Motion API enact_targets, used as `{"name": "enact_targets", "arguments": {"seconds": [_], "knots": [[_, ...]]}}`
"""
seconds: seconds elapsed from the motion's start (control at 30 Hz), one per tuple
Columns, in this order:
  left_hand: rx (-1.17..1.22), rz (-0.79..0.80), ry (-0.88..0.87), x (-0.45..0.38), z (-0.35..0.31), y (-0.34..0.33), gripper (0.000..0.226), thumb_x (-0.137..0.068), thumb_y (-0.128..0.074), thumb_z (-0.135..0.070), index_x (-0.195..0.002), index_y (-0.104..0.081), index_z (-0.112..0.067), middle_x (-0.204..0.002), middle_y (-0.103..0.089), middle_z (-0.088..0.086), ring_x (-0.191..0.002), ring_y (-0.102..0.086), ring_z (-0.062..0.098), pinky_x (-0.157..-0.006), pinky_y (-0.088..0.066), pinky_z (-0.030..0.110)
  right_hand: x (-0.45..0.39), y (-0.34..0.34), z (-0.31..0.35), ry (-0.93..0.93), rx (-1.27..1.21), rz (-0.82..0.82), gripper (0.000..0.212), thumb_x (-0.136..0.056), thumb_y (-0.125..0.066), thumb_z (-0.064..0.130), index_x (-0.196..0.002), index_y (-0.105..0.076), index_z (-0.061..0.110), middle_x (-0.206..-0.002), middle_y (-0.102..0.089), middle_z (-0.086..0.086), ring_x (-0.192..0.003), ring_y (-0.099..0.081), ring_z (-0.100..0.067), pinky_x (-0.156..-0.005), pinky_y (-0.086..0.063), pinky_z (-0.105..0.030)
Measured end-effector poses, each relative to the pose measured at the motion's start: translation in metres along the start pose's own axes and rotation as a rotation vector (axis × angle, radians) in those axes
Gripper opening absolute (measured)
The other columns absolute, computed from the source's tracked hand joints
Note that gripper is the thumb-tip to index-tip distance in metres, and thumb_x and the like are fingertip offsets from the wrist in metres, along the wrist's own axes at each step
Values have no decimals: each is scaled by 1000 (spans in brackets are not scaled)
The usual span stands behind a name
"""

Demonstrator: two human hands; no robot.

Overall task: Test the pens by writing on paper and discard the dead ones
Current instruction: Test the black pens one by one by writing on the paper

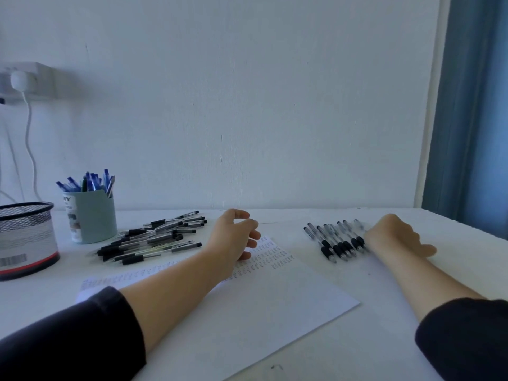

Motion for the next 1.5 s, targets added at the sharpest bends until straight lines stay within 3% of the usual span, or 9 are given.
{"name": "enact_targets", "arguments": {"seconds": [0.17, 0.3, 0.43, 0.6, 0.77, 1.0, 1.17, 1.33, 1.5], "knots": [[-17, 6, 3, 1, 0, 0, 13, -95, -52, -12, -107, -55, -15, -79, -64, 7, -67, -56, 17, -56, -45, 28, 10, -3, 10, 86, 144, 67, 7, -86, -48, 11, -92, -46, 14, -81, -40, -7, -112, -40, -30, -100, -23, -41], [-41, 8, 9, 0, 0, 0, 10, -95, -51, -10, -99, -58, -13, -77, -64, 6, -65, -56, 17, -55, -45, 27, 21, -5, 24, 247, 307, 34, 22, -91, -41, 18, -110, -52, 17, -118, -49, -9, -122, -35, -31, -108, -22, -48], [-74, 20, -4, -1, -1, 1, 11, -95, -49, -9, -93, -60, -12, -77, -64, 6, -64, -57, 17, -55, -46, 27, 43, -10, 49, 614, 249, -13, 36, -98, -34, 35, -127, -51, 21, -135, -43, -5, -128, -30, -29, -104, -26, -45], [-193, 137, 3, -7, -11, 10, 12, -95, -51, -12, -93, -63, -10, -80, -67, 8, -66, -60, 18, -55, -47, 26, 96, -26, 74, 1040, 249, 371, 52, -95, -38, 56, -141, -40, 32, -149, -36, 3, -141, -21, -20, -112, -16, -48], [-522, 445, 31, -18, -29, 44, 15, -95, -56, -17, -102, -66, -9, -86, -69, 8, -73, -61, 19, -59, -48, 27, 113, -39, 77, 1076, 324, 525, 59, -93, -34, 61, -145, -33, 31, -153, -28, 3, -142, -17, -21, -111, -8, -53], [-1360, 294, 22, -38, -38, 123, 12, -78, -74, -23, -87, -66, -23, -97, -67, 3, -80, -56, 18, -78, -47, 30, 107, -45, 78, 1058, 267, 557, 58, -96, -35, 57, -148, -29, 33, -156, -25, 12, -144, -17, -11, -114, 2, -54], [-1388, 341, 9, -41, -21, 109, 11, -79, -74, -20, -77, -63, -18, -73, -60, -7, -68, -53, 10, -71, -46, 24, 106, -46, 77, 1055, 243, 554, 54, -97, -35, 54, -147, -30, 33, -154, -28, 14, -144, -19, -9, -114, 5, -55], [-1428, 260, -38, -46, -11, 101, 21, -77, -77, -18, -89, -62, -10, -88, -64, 1, -83, -56, 19, -83, -47, 31, 109, -45, 75, 1066, 269, 529, 51, -99, -29, 53, -146, -32, 33, -154, -27, 14, -144, -17, -11, -113, 5, -56], [-1430, 229, -44, -50, -6, 107, 20, -78, -76, -19, -86, -62, -7, -85, -65, 5, -78, -56, 20, -79, -48, 31, 105, -43, 74, 1050, 257, 463, 45, -103, -23, 40, -131, -49, 18, -137, -50, 5, -138, -25, -12, -112, 5, -57]]}}
Point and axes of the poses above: each hand's wrist, its own x-axis away from the middle knuckle, its own y-axis out of the back of the hand, z = x × y, the point moved 3 cm from there along -x, towards the middle knuckle
